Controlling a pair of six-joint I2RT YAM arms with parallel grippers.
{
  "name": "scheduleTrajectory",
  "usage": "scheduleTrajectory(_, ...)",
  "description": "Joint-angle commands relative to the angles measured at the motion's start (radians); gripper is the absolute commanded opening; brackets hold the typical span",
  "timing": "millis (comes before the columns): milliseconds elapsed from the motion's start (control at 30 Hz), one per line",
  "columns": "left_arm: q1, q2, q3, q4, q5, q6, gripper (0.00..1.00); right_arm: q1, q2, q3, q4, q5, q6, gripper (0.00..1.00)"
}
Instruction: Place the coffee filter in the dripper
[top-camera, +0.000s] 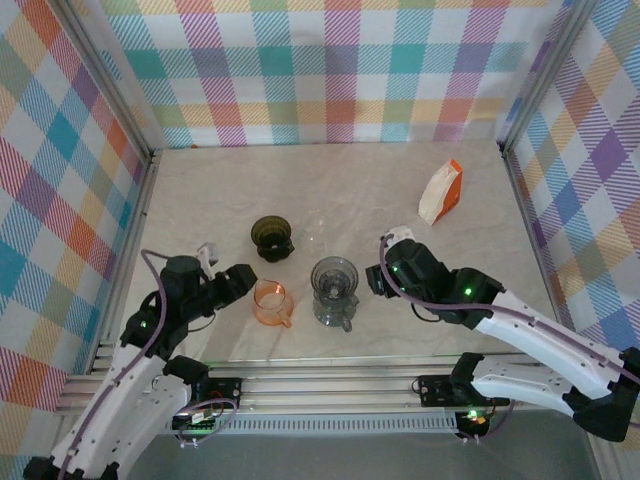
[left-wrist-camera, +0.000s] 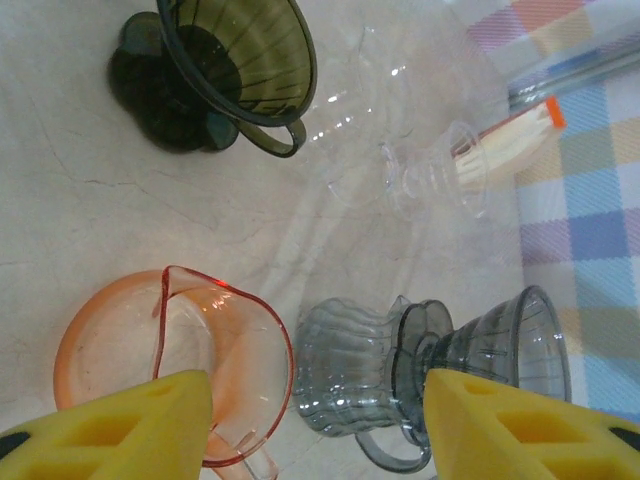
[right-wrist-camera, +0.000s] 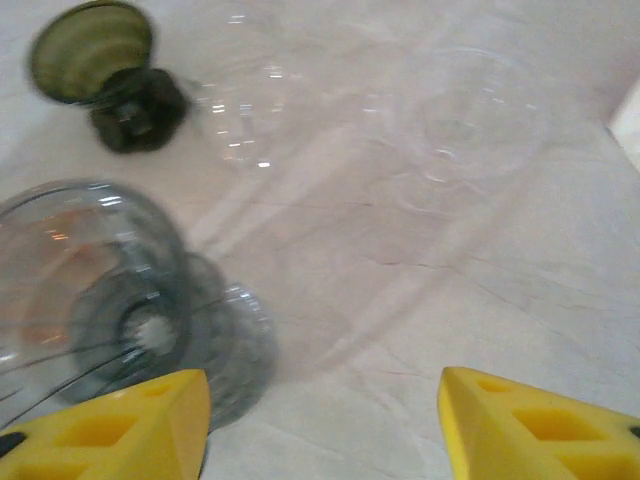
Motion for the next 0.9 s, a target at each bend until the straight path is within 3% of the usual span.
scheduleTrajectory(0, -0.064, 0.128, 0.098, 0.038, 0.013, 0.098, 0.58, -0.053, -0.013, -0.057, 0.004, -0.002, 0.063, 0.61)
scheduleTrajectory(200, -0.300, 0.407, 0.278, -0.049, -0.209, 0.203, 0.47, -0.071, -0.031, -0.117, 0.013, -0.010, 0.117, 0.62)
scheduleTrajectory(300, -0.350, 0.517, 0.337, -0.101, -0.295, 0.213, 0.38, -0.074, -0.056, -0.134, 0.009, -0.013, 0.120, 0.62)
scheduleTrajectory(867, -0.430, 0.600, 0.332, -0.018, -0.266, 0.189, 0.38, -0.079, -0.115, -0.182, 0.000, -0.009, 0.123, 0.64)
